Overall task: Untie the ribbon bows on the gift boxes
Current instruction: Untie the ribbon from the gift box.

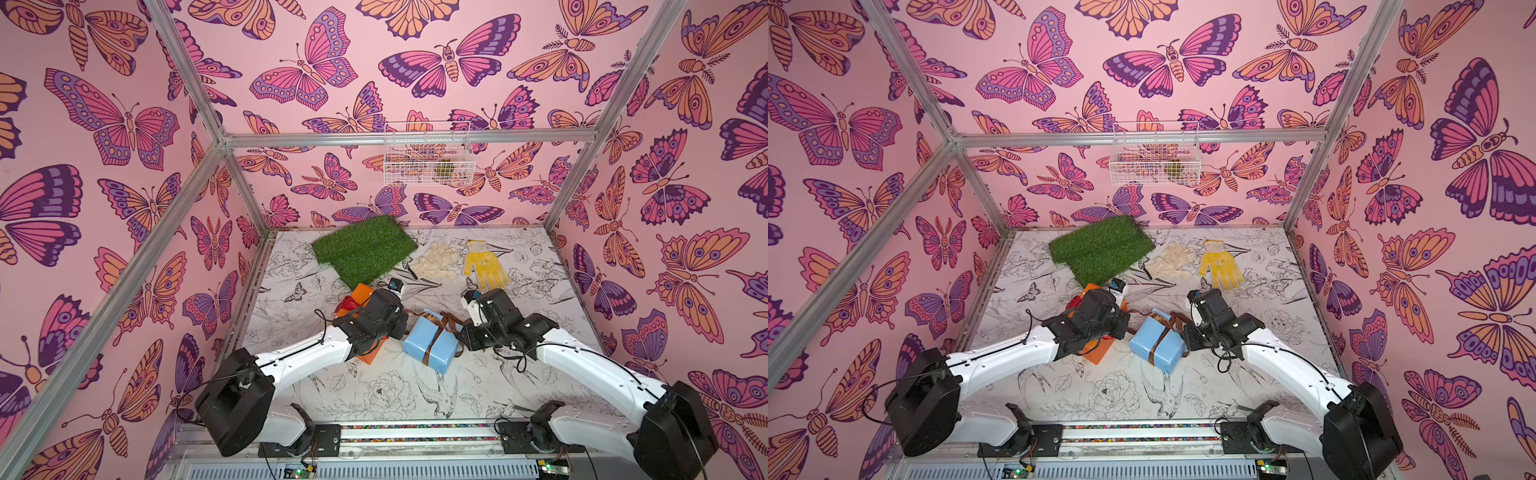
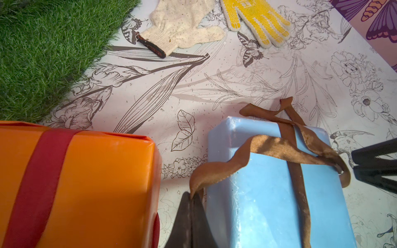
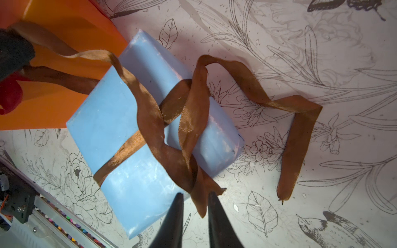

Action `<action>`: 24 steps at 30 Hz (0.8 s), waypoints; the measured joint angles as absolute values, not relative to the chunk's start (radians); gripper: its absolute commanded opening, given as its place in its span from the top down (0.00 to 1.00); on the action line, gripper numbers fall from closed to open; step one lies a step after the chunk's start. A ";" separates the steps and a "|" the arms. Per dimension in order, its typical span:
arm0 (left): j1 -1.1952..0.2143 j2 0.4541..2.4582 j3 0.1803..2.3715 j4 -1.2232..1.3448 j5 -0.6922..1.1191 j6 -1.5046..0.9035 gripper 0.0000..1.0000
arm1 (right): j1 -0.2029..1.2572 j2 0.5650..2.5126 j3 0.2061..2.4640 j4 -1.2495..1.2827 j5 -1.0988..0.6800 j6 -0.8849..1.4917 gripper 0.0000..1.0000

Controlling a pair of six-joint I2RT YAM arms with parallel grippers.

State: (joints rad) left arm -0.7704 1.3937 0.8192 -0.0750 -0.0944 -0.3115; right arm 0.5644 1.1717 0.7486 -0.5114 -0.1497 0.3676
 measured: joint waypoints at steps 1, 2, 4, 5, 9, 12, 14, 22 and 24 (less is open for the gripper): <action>-0.770 1.394 0.819 -0.075 -0.094 -0.311 1.00 | 0.562 1.172 0.749 -0.508 -0.149 0.371 0.77; -0.770 1.394 0.819 -0.075 -0.094 -0.311 1.00 | 0.562 1.174 0.749 -0.502 -0.149 0.373 0.77; -0.770 1.394 0.819 -0.075 -0.090 -0.311 1.00 | 0.558 1.183 0.750 -0.489 -0.148 0.374 0.77; -0.770 1.394 0.819 -0.075 -0.088 -0.311 1.00 | 0.558 1.190 0.752 -0.485 -0.148 0.374 0.77; -0.768 1.394 0.819 -0.074 -0.074 -0.311 1.00 | 0.558 1.232 0.768 -0.474 -0.150 0.373 0.78; -0.766 1.394 0.819 -0.075 -0.068 -0.308 1.00 | 0.558 1.268 0.789 -0.466 -0.150 0.369 0.78; -0.766 1.394 0.818 -0.074 -0.067 -0.307 1.00 | 0.558 1.285 0.801 -0.460 -0.151 0.366 0.78; -0.766 1.394 0.810 -0.066 -0.062 -0.303 1.00 | 0.558 1.311 0.842 -0.462 -0.150 0.344 0.77; -0.766 1.394 0.808 -0.062 -0.057 -0.303 1.00 | 0.558 1.319 0.853 -0.466 -0.150 0.335 0.76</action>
